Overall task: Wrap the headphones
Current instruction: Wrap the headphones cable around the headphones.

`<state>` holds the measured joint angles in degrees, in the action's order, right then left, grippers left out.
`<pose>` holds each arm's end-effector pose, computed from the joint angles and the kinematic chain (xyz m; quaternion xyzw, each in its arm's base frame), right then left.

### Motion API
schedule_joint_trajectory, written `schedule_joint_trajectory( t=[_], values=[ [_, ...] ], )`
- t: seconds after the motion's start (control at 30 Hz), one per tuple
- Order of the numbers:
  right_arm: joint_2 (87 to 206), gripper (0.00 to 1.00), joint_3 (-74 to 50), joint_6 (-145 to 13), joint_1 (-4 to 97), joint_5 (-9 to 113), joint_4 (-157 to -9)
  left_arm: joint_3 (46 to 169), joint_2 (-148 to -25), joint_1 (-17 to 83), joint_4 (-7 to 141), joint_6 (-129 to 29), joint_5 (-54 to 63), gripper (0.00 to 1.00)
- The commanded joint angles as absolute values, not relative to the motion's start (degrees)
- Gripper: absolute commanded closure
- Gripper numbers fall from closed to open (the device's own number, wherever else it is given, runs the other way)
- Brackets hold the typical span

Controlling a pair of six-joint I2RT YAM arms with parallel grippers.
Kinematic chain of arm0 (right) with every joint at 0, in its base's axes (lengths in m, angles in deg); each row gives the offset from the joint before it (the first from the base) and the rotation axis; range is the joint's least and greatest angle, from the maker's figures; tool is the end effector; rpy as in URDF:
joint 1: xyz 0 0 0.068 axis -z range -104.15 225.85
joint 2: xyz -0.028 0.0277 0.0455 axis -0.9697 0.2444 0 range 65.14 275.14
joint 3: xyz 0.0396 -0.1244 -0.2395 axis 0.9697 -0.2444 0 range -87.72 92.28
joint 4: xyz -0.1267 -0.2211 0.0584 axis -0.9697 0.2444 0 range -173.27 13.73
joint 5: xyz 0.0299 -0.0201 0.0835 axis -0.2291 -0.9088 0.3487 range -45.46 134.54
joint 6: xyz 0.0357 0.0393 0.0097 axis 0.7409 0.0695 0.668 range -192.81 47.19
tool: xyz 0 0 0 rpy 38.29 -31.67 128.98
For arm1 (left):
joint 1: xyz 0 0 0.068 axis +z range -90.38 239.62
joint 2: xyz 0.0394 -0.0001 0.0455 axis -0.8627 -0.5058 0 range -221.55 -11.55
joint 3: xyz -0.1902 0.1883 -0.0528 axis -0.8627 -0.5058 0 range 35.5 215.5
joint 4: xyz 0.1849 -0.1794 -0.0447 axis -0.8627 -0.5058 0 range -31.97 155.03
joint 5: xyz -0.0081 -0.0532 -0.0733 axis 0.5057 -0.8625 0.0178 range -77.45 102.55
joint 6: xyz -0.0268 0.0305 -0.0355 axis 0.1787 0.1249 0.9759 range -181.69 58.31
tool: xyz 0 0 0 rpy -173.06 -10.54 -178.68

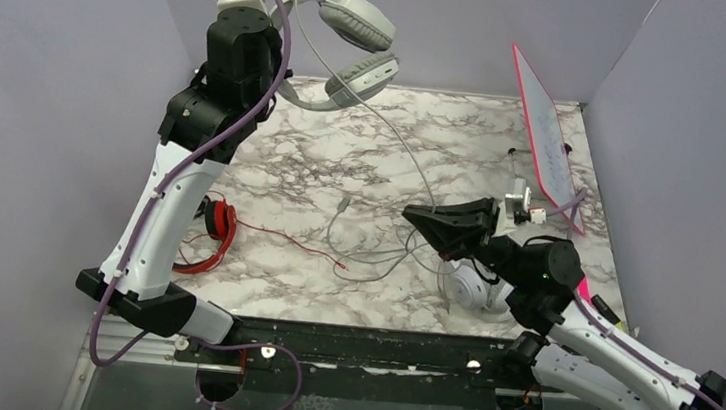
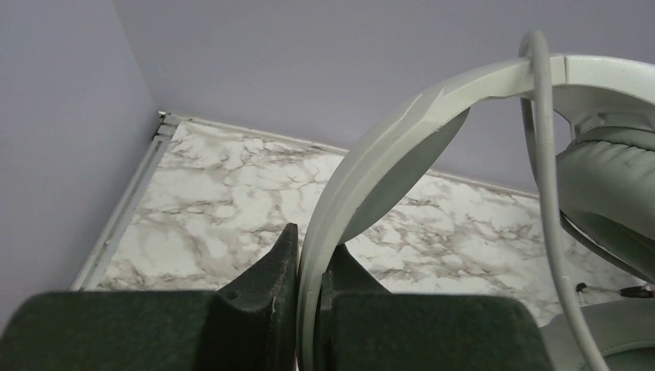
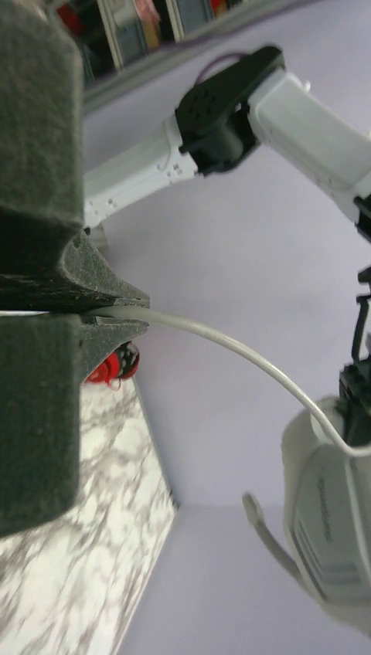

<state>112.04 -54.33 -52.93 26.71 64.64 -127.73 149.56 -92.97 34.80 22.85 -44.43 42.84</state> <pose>0.1111 0.1472 0.3626 -0.2695 0.4311 0.5563 0.6573 0.2417 -0.0920 0.5398 -0.1198 0.7465 -0.0377 0.6535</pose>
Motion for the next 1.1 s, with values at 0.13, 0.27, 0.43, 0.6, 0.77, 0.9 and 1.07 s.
schedule_joint_trajectory(
  t=[0.13, 0.27, 0.43, 0.6, 0.77, 0.9, 1.07],
  values=[
    [102.22, 1.0, -50.17, -61.87, 26.82, 54.45, -106.87, 144.73, -91.48, 35.42, 28.44, -47.88, 49.99, 1.0],
    [100.08, 1.0, -48.45, -63.29, 26.81, 53.72, -102.83, 143.4, -91.98, 35.76, 29.34, -47.91, 49.91, 1.0],
    [98.74, 1.0, -47.72, -62.76, 26.82, 57.2, -101.04, 141.07, -92.04, 37.16, 30.03, -46.51, 49.72, 1.0],
    [97.91, 1.0, -48.64, -61.94, 26.87, 61.73, -101.61, 140.8, -92.27, 38.66, 30.12, -44.18, 48.63, 1.0],
    [105.47, 0.99, -47.63, -60.71, 26.86, 73.58, -104.2, 143.04, -93.97, 39.37, 28.56, -38.2, 48.64, 1.0],
    [112.68, 1.0, -47.02, -60.45, 26.81, 79.95, -107.41, 146.33, -95.19, 39.81, 27.99, -31.73, 42.13, 1.0],
    [125.39, 0.99, -50.39, -54.06, 26.36, 86.0, -122.14, 151.83, -97.72, 40.14, 28.08, -23.55, 29.06, 1.0]
  ],
)
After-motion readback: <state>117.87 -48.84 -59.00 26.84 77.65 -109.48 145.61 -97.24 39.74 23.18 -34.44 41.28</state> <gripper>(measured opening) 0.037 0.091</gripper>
